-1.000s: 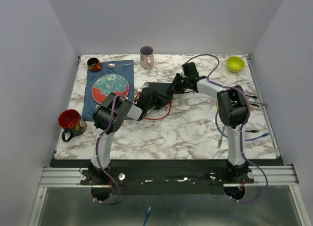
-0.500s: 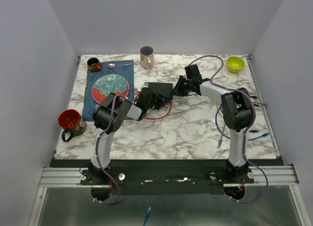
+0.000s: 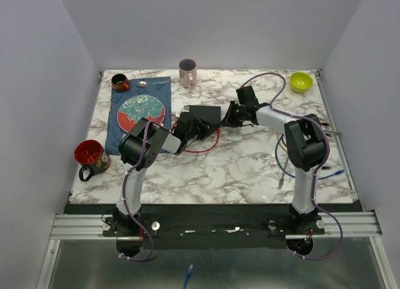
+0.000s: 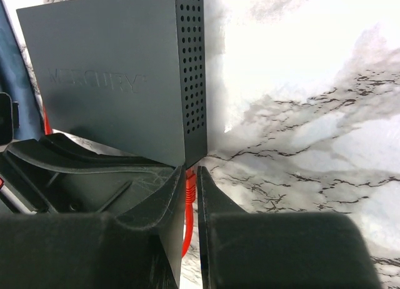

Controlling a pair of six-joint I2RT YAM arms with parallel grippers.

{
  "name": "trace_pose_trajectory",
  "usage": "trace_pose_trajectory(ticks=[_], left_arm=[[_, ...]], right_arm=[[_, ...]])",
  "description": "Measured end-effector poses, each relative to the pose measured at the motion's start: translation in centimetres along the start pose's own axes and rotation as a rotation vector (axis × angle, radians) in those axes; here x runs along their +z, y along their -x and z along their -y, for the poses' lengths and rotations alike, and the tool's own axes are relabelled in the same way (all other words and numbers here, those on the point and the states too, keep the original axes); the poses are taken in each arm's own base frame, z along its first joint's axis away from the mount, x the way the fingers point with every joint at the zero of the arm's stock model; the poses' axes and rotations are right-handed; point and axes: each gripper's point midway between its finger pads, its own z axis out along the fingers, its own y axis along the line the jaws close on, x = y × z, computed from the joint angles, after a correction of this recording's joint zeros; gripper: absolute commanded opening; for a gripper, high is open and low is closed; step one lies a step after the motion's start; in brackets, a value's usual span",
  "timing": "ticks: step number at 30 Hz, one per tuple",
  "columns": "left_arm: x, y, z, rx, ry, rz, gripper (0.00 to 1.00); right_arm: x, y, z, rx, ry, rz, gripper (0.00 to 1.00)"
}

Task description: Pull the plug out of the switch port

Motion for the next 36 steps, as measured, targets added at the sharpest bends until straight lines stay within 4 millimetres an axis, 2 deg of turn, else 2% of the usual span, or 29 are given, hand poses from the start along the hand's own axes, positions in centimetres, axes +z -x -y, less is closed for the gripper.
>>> trace_pose_trajectory(ticks=[16,22,25,31,36], left_arm=[[0.0,-0.1,0.0,-0.002,-0.003,-0.007,0.00],[0.0,-0.1,0.0,-0.004,-0.004,-0.008,0.00],[0.0,-0.1,0.0,-0.004,-0.004,-0.008,0.00],[0.0,-0.1,0.0,-0.004,-0.003,-0.008,0.00],[-0.1,-0.1,-0.1,-0.003,-0.003,-0.008,0.00]], right_arm=[[0.0,-0.1,-0.1,-0.013,0.002,0.001,0.18],[-0.5,-2.5,1.2,-0.015,-0.026,-0.042,0.17],[-0.4,-3.1,1.4,-0.015,-0.033,-0.055,0.17],[-0.3,-2.7,1.1,-0.018,-0.027,-0.048,0.17],[0.0,-1.1,-0.2,-0.028,-0.005,-0.019,0.17]])
